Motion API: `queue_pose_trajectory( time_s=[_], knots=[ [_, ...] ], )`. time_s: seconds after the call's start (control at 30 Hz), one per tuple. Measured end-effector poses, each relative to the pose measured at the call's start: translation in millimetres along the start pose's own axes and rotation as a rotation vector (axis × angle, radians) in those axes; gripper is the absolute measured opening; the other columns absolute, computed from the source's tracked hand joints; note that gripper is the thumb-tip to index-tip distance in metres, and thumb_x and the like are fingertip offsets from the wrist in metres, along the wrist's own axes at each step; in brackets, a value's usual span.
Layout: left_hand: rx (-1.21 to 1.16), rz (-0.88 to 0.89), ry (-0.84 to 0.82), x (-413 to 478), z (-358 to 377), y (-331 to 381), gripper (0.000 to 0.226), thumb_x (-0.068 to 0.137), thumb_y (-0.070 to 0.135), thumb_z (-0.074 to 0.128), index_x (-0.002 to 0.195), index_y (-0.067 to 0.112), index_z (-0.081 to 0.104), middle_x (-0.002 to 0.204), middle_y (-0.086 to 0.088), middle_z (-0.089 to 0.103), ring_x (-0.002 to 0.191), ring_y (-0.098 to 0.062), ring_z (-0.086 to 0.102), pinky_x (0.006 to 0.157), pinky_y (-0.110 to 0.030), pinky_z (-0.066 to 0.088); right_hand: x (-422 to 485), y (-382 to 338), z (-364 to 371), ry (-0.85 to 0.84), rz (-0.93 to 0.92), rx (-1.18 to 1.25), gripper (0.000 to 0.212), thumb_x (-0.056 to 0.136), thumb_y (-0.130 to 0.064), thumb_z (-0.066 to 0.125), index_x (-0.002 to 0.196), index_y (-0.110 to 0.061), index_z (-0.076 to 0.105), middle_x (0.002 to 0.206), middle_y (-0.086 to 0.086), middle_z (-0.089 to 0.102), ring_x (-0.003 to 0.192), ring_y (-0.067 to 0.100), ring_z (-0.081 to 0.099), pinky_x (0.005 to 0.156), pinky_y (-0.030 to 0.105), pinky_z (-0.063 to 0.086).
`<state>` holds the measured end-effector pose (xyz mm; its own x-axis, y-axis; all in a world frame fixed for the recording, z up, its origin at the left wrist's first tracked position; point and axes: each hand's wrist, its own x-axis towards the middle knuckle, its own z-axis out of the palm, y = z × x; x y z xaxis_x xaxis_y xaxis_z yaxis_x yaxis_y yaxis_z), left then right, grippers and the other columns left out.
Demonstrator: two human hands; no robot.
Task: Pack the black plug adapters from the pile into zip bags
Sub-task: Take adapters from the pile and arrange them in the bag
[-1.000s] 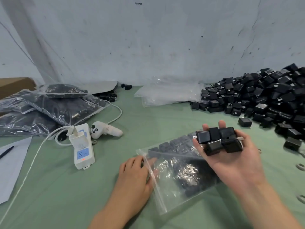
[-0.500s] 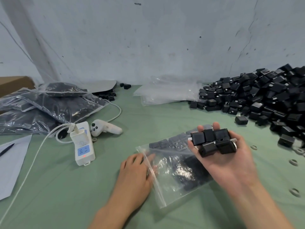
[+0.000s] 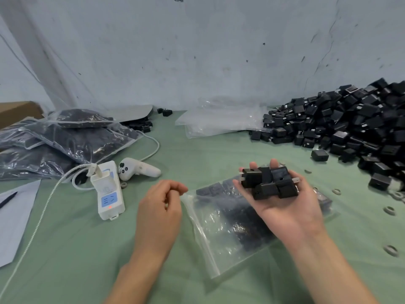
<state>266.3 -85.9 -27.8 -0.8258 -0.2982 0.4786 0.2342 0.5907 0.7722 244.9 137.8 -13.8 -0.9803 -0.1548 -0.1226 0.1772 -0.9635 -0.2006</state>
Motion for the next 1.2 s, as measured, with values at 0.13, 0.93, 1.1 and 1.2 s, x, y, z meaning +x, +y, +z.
queue_pose_trajectory(
  time_s=[0.13, 0.93, 1.1, 1.2],
  knots=[
    [-0.167, 0.082, -0.162, 1.9, 20.1, 30.7, 0.020, 0.092, 0.030, 0.047, 0.095, 0.038, 0.065, 0.091, 0.021, 0.066, 0.072, -0.003, 0.059, 0.058, -0.009, 0.040, 5.5, 9.6, 2.5, 0.023, 0.023, -0.017, 0.025, 0.094, -0.030, 0.050, 0.089, -0.015, 0.069, 0.121, 0.024, 0.066, 0.106, 0.050, 0.065, 0.092, 0.069, 0.047],
    [0.424, -0.011, -0.369, -23.4, -31.5, -30.3, 0.040, 0.094, 0.041, 0.059, 0.133, 0.036, 0.054, 0.115, 0.013, 0.056, 0.112, -0.011, 0.054, 0.100, -0.033, 0.043, 12.9, -5.3, 6.1, 0.111, -0.056, -0.040, 0.025, 0.095, -0.026, 0.046, 0.097, -0.015, 0.068, 0.115, 0.025, 0.068, 0.099, 0.046, 0.069, 0.092, 0.059, 0.050],
    [0.430, 0.119, -0.466, -38.6, -17.1, -24.9, 0.054, 0.093, 0.048, 0.040, 0.145, 0.032, 0.042, 0.125, 0.016, 0.047, 0.118, -0.006, 0.044, 0.105, -0.027, 0.034, 12.1, -8.1, 5.6, 0.123, -0.068, -0.038, 0.024, 0.095, -0.026, 0.047, 0.099, -0.015, 0.068, 0.115, 0.025, 0.068, 0.099, 0.047, 0.069, 0.091, 0.059, 0.051],
    [0.328, 0.126, -0.467, -39.9, -13.7, -24.5, 0.049, 0.088, 0.051, 0.041, 0.135, 0.039, 0.045, 0.121, 0.028, 0.045, 0.116, 0.002, 0.043, 0.103, -0.021, 0.033, 13.0, -8.4, 5.5, 0.124, -0.070, -0.050, 0.024, 0.094, -0.026, 0.048, 0.101, -0.015, 0.069, 0.114, 0.025, 0.068, 0.099, 0.047, 0.069, 0.091, 0.059, 0.051]
  ],
)
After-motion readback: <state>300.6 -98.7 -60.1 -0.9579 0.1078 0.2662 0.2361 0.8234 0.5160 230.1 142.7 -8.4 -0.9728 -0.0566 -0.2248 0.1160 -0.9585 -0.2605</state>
